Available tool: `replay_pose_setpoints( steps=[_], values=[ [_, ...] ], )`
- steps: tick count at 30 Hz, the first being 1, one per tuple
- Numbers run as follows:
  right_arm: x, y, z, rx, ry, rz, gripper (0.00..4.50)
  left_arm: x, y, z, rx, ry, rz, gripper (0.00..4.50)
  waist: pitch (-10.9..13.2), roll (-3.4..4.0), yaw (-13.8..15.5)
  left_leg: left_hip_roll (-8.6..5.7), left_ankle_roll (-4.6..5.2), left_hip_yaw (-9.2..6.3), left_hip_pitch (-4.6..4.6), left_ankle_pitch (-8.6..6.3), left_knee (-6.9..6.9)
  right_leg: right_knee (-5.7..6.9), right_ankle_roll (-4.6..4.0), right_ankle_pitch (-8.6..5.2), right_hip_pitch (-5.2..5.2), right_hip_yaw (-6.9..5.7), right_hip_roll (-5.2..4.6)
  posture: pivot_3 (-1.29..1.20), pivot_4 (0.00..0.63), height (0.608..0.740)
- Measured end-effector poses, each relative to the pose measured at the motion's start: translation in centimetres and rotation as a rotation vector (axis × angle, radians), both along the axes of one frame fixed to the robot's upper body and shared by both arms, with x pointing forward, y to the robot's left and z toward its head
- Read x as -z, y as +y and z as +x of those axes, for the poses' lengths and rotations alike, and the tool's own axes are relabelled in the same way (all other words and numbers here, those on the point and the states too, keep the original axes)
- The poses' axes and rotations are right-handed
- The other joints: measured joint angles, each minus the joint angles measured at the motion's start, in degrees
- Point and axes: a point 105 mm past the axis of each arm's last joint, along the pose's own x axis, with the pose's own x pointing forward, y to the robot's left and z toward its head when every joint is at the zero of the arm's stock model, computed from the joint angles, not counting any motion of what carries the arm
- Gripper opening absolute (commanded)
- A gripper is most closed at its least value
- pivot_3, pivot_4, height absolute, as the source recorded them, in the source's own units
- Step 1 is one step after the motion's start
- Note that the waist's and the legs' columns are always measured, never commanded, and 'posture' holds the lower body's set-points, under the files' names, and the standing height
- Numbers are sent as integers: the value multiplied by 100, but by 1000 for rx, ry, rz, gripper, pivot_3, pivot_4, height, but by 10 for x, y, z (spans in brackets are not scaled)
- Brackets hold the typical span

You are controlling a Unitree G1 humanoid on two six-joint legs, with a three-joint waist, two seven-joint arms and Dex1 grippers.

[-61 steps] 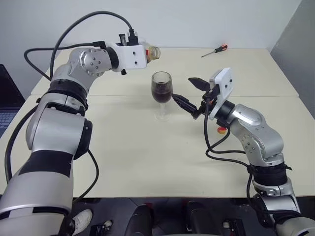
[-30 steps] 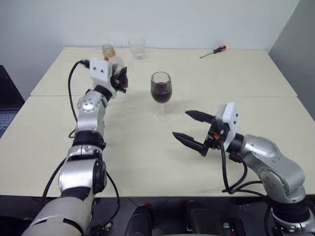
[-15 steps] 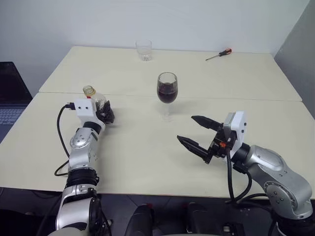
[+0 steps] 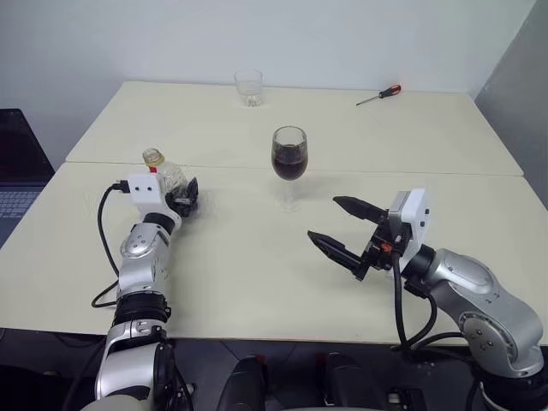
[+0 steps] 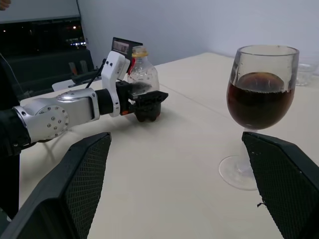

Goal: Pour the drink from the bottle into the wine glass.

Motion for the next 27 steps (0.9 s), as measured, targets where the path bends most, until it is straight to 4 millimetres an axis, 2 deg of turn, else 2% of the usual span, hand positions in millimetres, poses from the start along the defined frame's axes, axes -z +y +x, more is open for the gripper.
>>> replay_pose_setpoints(
  steps=[6, 12, 15, 18, 20, 22, 27],
  values=[
    [0, -4, 2, 12, -2, -18, 4500, 4, 4, -17, 0, 22, 6, 4471, 0, 0, -22, 12, -1, 1, 1, 0, -2, -2, 0, 0, 0, 3, -7, 0, 150, 740],
    [6, -22, 2, 93, 33, -28, 4500, 12, 0, -64, -11, 69, -25, 4471, -2, 0, -2, 21, -3, -5, 3, -2, -4, -11, -1, 0, 9, 17, -12, 0, 150, 740],
    [8, -30, -4, 145, 43, -23, 4500, 11, -6, -88, -20, 86, -26, 4471, -7, 0, 6, 21, -2, -1, 8, -3, -6, -18, 0, 0, 17, 22, -12, 0, 150, 740],
    [19, -48, -4, 281, 69, -56, 4500, 25, -23, -117, 2, 151, -62, 4471, -15, -1, 2, 21, -3, 4, 14, -4, -9, -27, 0, 0, 25, 27, -12, 0, 150, 740],
    [24, -61, 3, 404, 61, -95, 4500, 35, -38, -126, 30, 198, -91, 4471, -15, 0, 28, 20, -3, 4, 39, -5, -10, -30, 1, -1, 57, 21, -8, 0, 150, 740],
    [27, -76, 8, 537, 47, -117, 4500, 39, -52, -128, 54, 217, -114, 4471, -18, -2, 52, 22, -3, 3, 72, -5, -17, -47, 0, -3, 100, 4, 12, 0, 150, 740],
    [68, -114, 1, 881, 190, -99, 4500, 45, -84, -133, 100, 246, -155, 4471, -55, 2, 95, 28, -4, 23, 99, -5, -72, -72, -1, -5, 104, 35, 21, 0, 150, 740]
  ],
)
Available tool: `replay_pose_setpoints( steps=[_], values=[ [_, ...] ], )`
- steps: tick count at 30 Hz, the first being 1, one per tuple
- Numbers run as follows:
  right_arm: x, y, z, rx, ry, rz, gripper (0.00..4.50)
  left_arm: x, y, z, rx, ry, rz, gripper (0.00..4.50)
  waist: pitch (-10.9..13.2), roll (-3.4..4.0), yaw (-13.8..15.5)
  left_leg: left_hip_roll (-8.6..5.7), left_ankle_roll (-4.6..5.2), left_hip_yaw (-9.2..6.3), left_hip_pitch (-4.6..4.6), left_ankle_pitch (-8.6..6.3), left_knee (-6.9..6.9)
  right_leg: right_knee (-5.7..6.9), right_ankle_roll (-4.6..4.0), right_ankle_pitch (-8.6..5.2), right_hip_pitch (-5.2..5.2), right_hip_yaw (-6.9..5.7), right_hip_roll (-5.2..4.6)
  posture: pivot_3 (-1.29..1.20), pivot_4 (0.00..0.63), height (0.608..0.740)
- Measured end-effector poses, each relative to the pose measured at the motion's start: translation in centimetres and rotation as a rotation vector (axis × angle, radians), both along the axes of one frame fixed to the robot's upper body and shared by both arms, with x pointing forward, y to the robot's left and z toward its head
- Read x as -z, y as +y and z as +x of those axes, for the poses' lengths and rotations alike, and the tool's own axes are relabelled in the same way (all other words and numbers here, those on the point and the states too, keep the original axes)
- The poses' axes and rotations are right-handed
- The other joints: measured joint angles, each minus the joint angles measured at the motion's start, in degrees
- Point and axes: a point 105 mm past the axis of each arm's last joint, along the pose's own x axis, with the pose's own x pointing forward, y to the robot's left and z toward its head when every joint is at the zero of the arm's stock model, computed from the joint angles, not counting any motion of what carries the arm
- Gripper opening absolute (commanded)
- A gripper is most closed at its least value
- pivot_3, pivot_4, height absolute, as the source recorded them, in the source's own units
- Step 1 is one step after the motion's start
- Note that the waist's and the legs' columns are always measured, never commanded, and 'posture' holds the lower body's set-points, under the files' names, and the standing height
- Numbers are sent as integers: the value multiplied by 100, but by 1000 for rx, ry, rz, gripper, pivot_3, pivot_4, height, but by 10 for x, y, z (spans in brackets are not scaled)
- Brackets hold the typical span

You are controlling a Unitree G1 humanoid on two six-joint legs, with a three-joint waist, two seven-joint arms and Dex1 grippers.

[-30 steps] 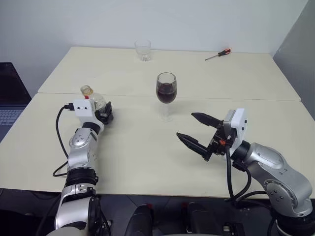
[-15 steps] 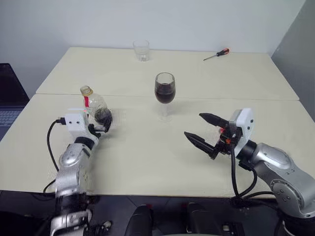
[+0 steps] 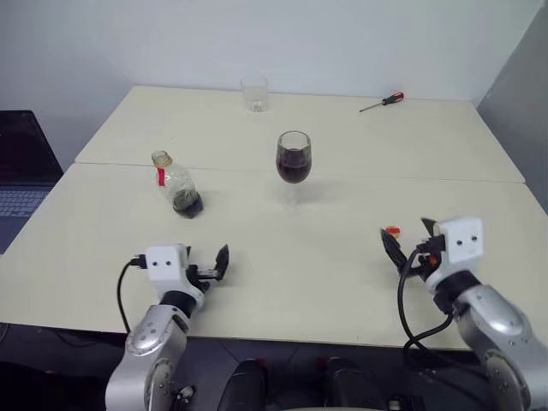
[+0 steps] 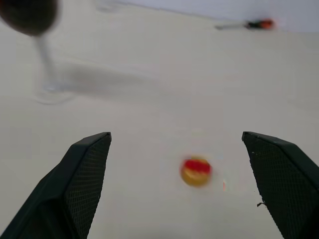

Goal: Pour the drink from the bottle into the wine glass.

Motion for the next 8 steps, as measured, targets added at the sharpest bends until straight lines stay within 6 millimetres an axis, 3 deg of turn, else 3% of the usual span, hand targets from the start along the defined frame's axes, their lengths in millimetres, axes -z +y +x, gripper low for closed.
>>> replay_pose_setpoints(
  steps=[8],
  values=[
    [20, -22, -16, 202, 34, 64, 4500, 3, -6, -2, -3, 18, 17, 4471, -35, 41, -19, 7, 0, 14, 21, -1, -15, -10, -4, -4, 7, 4, 10, 0, 150, 740]
  ],
)
